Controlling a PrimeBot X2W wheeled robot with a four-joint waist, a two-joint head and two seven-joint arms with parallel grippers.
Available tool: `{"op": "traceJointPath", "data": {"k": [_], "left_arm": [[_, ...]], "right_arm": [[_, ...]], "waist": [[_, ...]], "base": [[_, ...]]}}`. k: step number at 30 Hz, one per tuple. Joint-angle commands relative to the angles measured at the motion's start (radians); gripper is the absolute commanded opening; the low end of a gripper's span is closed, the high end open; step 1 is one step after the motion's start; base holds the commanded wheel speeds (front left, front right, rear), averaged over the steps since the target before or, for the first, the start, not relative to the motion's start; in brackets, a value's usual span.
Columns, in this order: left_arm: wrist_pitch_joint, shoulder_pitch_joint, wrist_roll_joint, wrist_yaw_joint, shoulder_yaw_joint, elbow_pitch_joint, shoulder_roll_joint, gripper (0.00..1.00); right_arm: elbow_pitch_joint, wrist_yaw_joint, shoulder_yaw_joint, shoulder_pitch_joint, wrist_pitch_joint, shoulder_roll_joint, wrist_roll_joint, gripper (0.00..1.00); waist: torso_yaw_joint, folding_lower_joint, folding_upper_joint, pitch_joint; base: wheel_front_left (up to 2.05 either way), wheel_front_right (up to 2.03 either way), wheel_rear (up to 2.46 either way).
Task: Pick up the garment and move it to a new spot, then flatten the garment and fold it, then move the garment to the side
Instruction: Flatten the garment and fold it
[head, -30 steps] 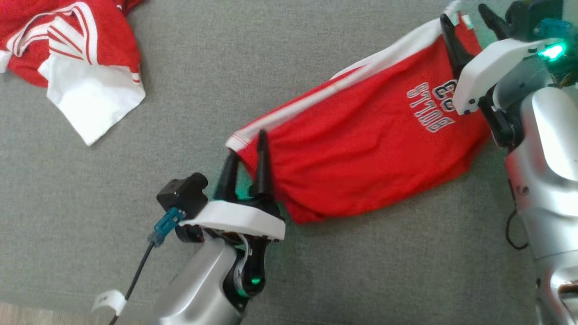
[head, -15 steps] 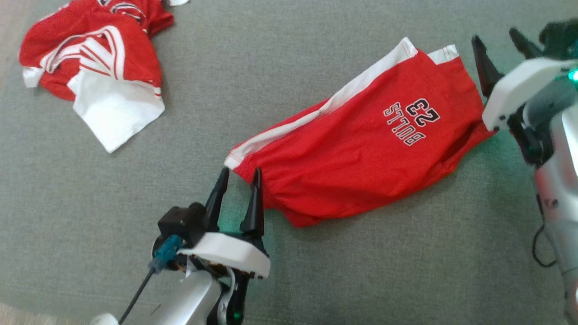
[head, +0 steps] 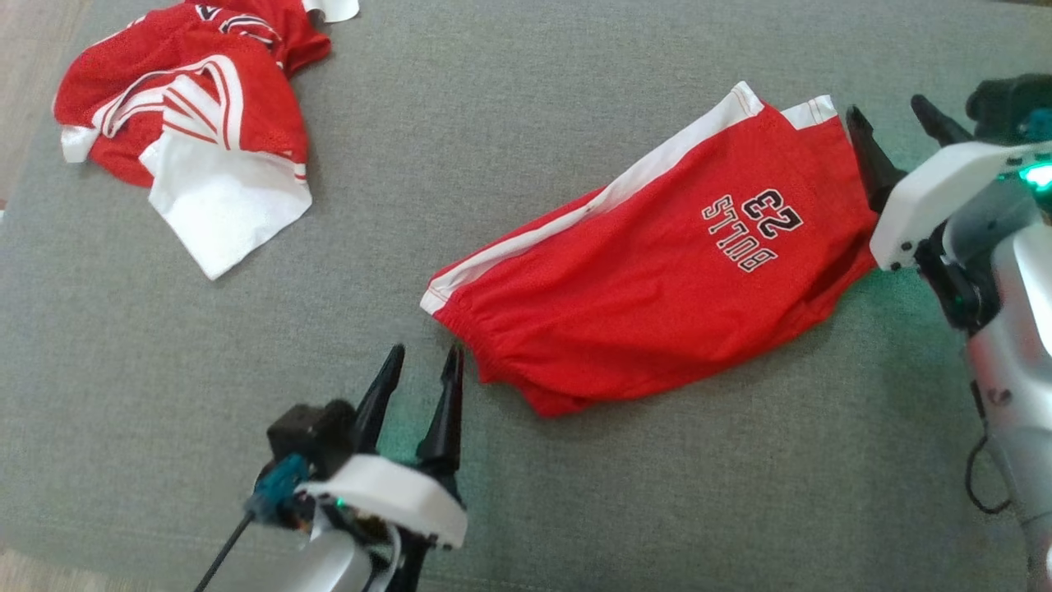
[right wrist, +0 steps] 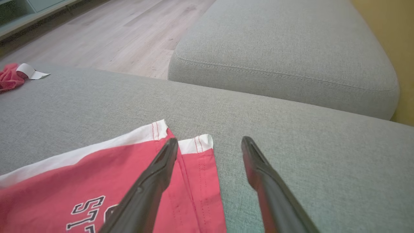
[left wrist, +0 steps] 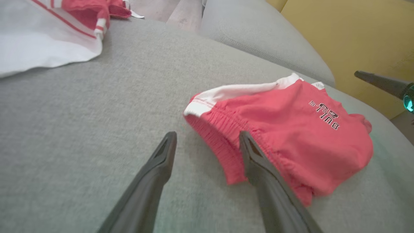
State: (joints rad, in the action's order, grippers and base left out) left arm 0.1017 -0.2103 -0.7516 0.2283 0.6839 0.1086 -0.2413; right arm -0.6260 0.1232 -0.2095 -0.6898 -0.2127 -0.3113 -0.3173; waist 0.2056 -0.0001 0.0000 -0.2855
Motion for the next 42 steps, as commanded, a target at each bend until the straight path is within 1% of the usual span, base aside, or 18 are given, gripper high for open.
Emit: {"op": "traceJointPath", "data": {"k": [1,4,7,13,23,27,28,29,30,31,32,33,36,42], "left_arm": [[-0.002,0.008,-0.007,0.007,-0.027,-0.046,-0.032,1.0],[0.008,0.03,0.0,0.024,-0.039,-0.086,-0.057,1.0],[0.041,0.036,0.021,0.049,-0.059,-0.12,-0.073,1.0],[0.094,0.009,0.064,0.08,-0.082,-0.157,-0.07,1.0],[0.129,-0.014,0.096,0.103,-0.111,-0.162,-0.065,1.0],[0.135,-0.008,0.096,0.106,-0.124,-0.158,-0.069,1.0],[0.136,-0.007,0.096,0.107,-0.126,-0.157,-0.069,1.0],[0.137,-0.005,0.097,0.108,-0.128,-0.157,-0.07,1.0],[0.139,-0.004,0.097,0.109,-0.13,-0.156,-0.07,1.0],[0.139,-0.002,0.097,0.109,-0.131,-0.156,-0.07,1.0],[0.141,-0.002,0.099,0.108,-0.13,-0.155,-0.07,1.0],[0.141,-0.002,0.099,0.108,-0.13,-0.155,-0.07,1.0],[0.143,-0.005,0.105,0.109,-0.131,-0.154,-0.072,1.0],[0.147,-0.003,0.121,0.112,-0.14,-0.143,-0.088,1.0]], "right_arm": [[0.034,0.008,-0.011,0.006,-0.001,-0.017,-0.008,1.0],[0.031,0.008,-0.007,0.013,0.001,-0.025,-0.015,1.0],[0.023,0.008,-0.008,0.024,-0.01,-0.025,-0.017,1.0],[-0.009,0.008,-0.015,0.037,-0.05,-0.02,-0.013,1.0],[-0.076,0.008,-0.019,0.056,-0.102,-0.007,-0.001,1.0],[-0.087,0.008,-0.047,0.072,-0.138,0.002,-0.013,1.0],[-0.083,0.008,-0.056,0.076,-0.143,0.004,-0.02,0.71],[-0.079,0.008,-0.066,0.08,-0.146,0.006,-0.026,0.54],[-0.074,0.008,-0.074,0.083,-0.147,0.008,-0.032,0.43],[-0.068,0.008,-0.079,0.085,-0.144,0.01,-0.036,0.29],[-0.06,0.008,-0.084,0.089,-0.129,0.015,-0.041,0.02],[-0.058,0.008,-0.083,0.091,-0.118,0.018,-0.041,0.0],[-0.064,0.008,-0.056,0.096,-0.078,0.03,-0.037,0.0],[-0.075,0.008,0.042,0.148,0.014,0.065,-0.024,0.0]], "waist": [[0.003,0.0001,0.0,0.002],[0.011,0.0001,0.0,0.004],[0.021,0.0001,0.0,0.006],[0.038,0.0001,0.0,0.001],[0.052,0.0001,0.0,-0.013],[0.051,0.0001,0.0,-0.011],[0.05,0.0001,0.0,-0.01],[0.048,0.0001,0.0,-0.008],[0.045,0.0001,0.0,-0.005],[0.042,0.0001,0.0,-0.004],[0.034,0.0001,0.0,0.001],[0.028,0.0001,0.0,0.005],[0.01,0.0001,0.0,0.017],[-0.054,0.0001,0.0,0.063]], "base": [[0.0,0.0,0.0],[0.0,0.0,0.0],[0.0,0.0,0.0],[0.0,0.0,0.0],[0.0,0.0,0.0],[0.0,0.0,0.0],[0.0,0.0,0.0],[0.0,0.0,0.0],[0.0,0.0,0.0],[0.0,0.0,0.0],[0.0,0.0,0.0],[0.0,0.0,0.0],[0.0,0.0,0.0],[0.0,0.0,0.0]]}}
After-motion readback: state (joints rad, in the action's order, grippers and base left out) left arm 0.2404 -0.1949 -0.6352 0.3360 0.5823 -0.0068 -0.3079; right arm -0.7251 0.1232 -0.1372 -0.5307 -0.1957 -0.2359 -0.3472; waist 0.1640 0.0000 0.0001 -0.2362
